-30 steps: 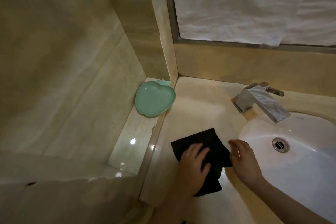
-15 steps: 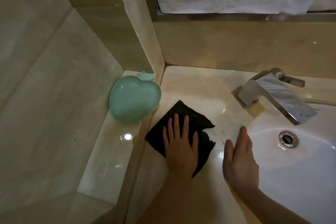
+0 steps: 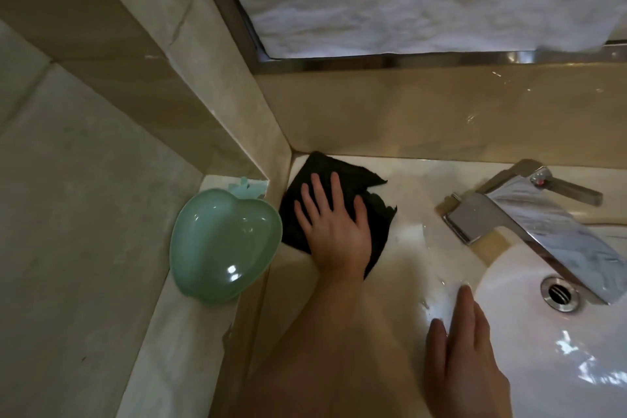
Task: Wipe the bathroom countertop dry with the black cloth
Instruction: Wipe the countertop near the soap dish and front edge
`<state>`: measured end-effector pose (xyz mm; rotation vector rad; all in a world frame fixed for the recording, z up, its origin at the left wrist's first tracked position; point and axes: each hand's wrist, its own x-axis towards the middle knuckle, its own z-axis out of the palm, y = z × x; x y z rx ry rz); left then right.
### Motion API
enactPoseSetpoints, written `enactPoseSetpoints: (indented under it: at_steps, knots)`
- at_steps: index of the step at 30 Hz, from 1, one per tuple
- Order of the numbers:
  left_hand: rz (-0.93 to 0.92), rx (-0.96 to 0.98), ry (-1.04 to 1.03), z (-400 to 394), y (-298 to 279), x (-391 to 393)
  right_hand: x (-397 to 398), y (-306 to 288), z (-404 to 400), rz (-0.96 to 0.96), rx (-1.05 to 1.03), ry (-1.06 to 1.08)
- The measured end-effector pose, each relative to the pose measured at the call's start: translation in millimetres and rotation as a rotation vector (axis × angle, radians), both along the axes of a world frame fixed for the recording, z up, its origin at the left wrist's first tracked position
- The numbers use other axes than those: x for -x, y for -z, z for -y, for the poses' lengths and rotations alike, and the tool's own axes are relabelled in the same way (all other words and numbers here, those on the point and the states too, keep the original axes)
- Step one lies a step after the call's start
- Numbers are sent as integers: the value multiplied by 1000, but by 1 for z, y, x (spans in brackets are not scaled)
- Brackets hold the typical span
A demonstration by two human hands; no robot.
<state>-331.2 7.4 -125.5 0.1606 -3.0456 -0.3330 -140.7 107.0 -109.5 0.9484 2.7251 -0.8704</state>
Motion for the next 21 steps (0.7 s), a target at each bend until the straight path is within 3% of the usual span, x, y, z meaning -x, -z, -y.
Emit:
enactPoseSetpoints:
  at_steps: [6,12,16,21]
  knots:
    - [45,7,-37,-23,-3,12,-2,2,-3,1,-54,-47]
    - [162,39,188,-4,-26,7,-2,3,-3,1,-65,-56]
    - [45,64,205,19,-21,13,-3,2,-2,-5,-45,-41]
    - [106,84,481,-12,-12,12,-2,3,-1,-38,-62,-52]
